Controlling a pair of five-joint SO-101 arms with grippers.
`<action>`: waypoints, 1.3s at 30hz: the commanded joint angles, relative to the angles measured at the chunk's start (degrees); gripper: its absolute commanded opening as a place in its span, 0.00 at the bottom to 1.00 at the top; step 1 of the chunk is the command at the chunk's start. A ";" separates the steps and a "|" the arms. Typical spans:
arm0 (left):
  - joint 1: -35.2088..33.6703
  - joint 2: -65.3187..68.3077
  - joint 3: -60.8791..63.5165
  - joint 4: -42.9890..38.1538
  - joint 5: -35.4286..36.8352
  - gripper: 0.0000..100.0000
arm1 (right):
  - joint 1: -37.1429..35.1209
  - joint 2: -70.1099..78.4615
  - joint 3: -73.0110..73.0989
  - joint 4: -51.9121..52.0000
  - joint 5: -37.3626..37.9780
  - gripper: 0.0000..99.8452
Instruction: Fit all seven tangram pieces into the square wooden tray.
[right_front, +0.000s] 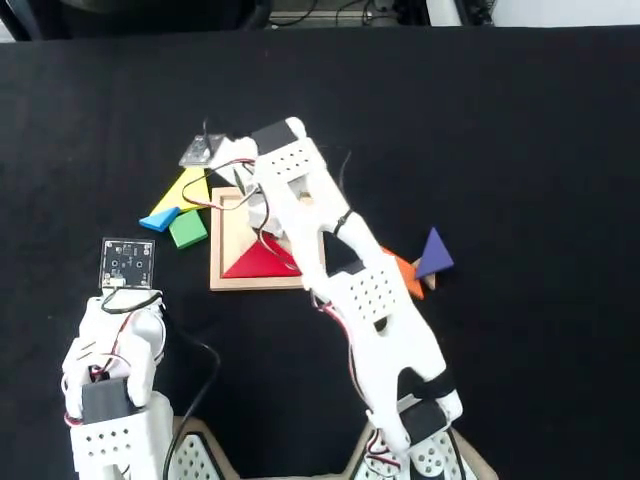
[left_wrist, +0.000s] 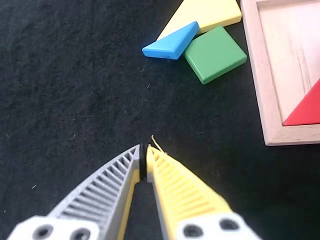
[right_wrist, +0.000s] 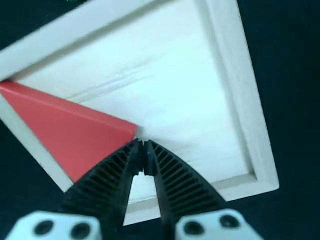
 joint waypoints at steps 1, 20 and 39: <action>0.75 -0.44 0.84 0.09 -0.53 0.03 | -0.97 -0.66 -6.90 2.20 -0.44 0.01; 0.84 -0.44 0.84 0.00 -0.53 0.03 | -3.87 6.81 -15.52 3.08 -0.44 0.01; 0.84 -0.44 0.84 -0.18 -0.35 0.03 | -2.37 -12.79 -16.13 4.66 -6.07 0.01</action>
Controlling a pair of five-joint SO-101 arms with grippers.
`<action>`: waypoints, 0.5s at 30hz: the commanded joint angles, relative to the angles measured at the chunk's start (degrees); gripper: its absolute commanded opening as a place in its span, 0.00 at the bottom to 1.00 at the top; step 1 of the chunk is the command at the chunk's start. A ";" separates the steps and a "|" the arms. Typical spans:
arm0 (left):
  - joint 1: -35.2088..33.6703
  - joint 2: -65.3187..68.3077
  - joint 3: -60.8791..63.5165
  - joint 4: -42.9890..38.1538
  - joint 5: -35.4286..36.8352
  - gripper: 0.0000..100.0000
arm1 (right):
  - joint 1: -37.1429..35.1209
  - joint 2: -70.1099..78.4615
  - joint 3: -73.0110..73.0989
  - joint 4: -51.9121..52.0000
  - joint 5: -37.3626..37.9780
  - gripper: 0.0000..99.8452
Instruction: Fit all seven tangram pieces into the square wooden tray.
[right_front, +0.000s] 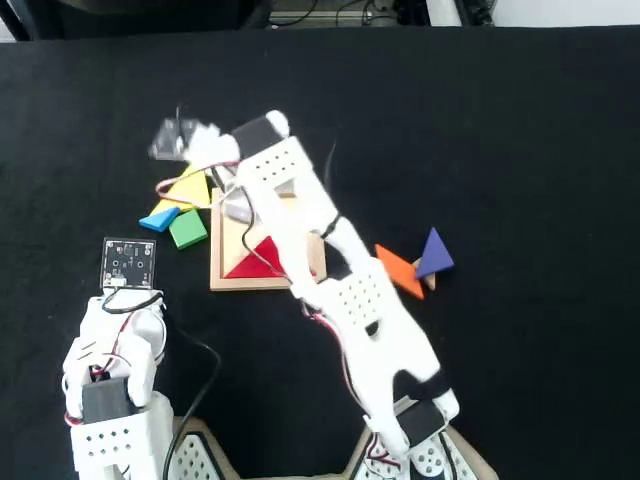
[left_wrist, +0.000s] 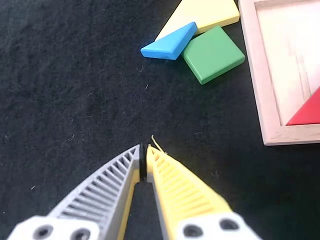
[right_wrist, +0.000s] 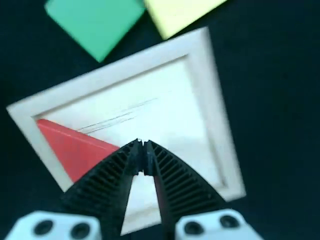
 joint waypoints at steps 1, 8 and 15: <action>0.84 -0.44 0.84 -0.62 -0.26 0.03 | 1.58 -14.81 -2.51 2.11 -5.80 0.01; 2.51 0.09 0.84 -2.29 -0.26 0.03 | 4.84 -40.31 17.01 2.11 -13.19 0.01; 4.53 -0.26 0.75 -2.55 0.35 0.03 | 15.38 -67.82 53.93 -3.96 -18.20 0.01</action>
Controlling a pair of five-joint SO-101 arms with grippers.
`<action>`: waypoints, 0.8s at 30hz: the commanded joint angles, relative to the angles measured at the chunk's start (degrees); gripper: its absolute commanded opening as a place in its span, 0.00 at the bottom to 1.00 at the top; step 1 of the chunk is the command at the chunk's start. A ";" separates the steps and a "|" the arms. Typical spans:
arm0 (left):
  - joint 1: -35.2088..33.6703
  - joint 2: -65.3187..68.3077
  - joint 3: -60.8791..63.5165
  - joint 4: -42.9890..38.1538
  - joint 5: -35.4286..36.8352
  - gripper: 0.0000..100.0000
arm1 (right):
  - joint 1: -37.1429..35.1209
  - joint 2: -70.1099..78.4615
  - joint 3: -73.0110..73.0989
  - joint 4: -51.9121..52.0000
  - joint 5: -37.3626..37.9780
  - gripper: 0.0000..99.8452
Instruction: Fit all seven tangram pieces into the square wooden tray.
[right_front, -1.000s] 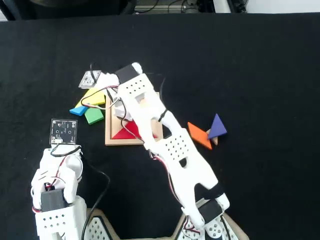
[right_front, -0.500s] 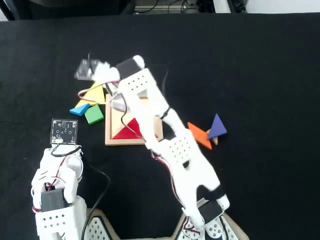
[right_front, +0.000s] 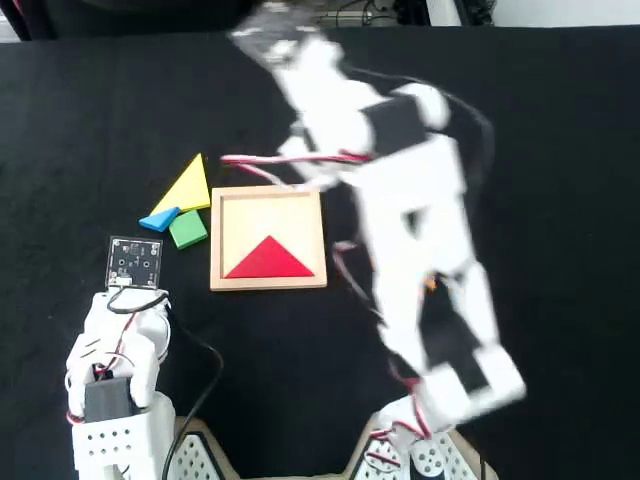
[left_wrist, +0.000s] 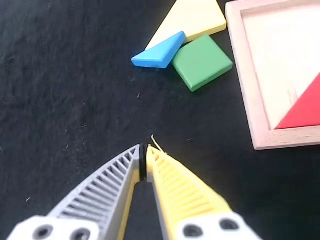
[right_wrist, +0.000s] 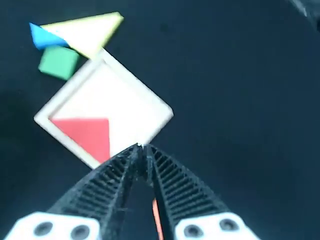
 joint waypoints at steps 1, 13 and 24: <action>3.38 -0.44 0.75 -1.05 0.79 0.03 | 3.60 -16.75 23.69 -6.42 -2.29 0.01; 4.79 6.07 -22.99 4.84 0.79 0.07 | 17.05 -58.24 89.98 -40.79 -2.37 0.01; 6.29 56.97 -55.69 5.19 -11.96 0.08 | 18.37 -55.78 97.19 -48.00 -3.96 0.01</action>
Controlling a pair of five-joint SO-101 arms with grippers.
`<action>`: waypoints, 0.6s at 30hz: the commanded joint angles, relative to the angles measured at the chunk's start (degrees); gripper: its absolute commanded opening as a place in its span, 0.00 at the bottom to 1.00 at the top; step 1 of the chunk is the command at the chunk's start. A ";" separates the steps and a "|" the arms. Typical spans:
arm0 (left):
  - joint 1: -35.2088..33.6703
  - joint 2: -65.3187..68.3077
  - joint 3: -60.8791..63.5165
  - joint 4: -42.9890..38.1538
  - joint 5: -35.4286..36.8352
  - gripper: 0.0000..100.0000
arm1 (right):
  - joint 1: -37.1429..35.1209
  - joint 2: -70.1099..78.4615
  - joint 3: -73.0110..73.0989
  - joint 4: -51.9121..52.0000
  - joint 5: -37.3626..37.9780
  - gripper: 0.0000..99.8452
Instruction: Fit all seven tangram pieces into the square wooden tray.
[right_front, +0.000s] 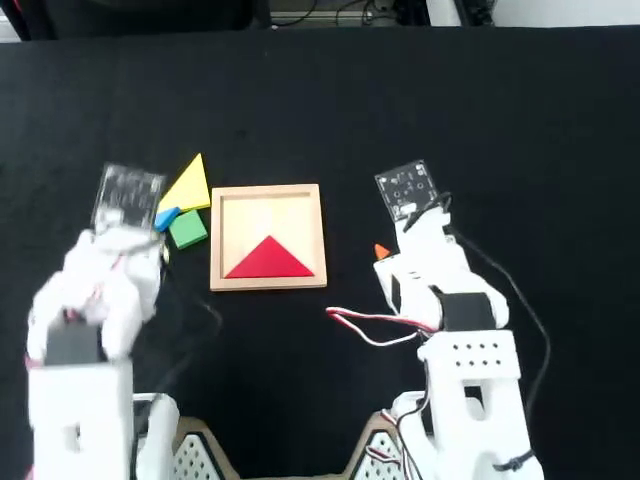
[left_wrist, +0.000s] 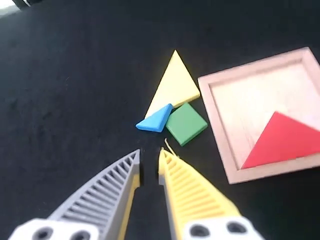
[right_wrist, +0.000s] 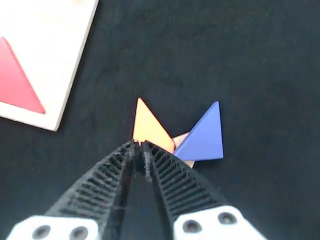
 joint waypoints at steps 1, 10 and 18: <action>1.98 19.60 -13.58 0.44 -8.26 0.08 | 0.53 1.36 3.38 -5.89 -2.37 0.01; 8.04 55.38 -38.55 0.18 -15.82 0.11 | 5.45 2.15 11.30 -17.32 -3.34 0.01; 6.81 78.68 -58.77 0.88 -16.62 0.14 | 6.77 2.24 15.60 -25.14 -3.34 0.01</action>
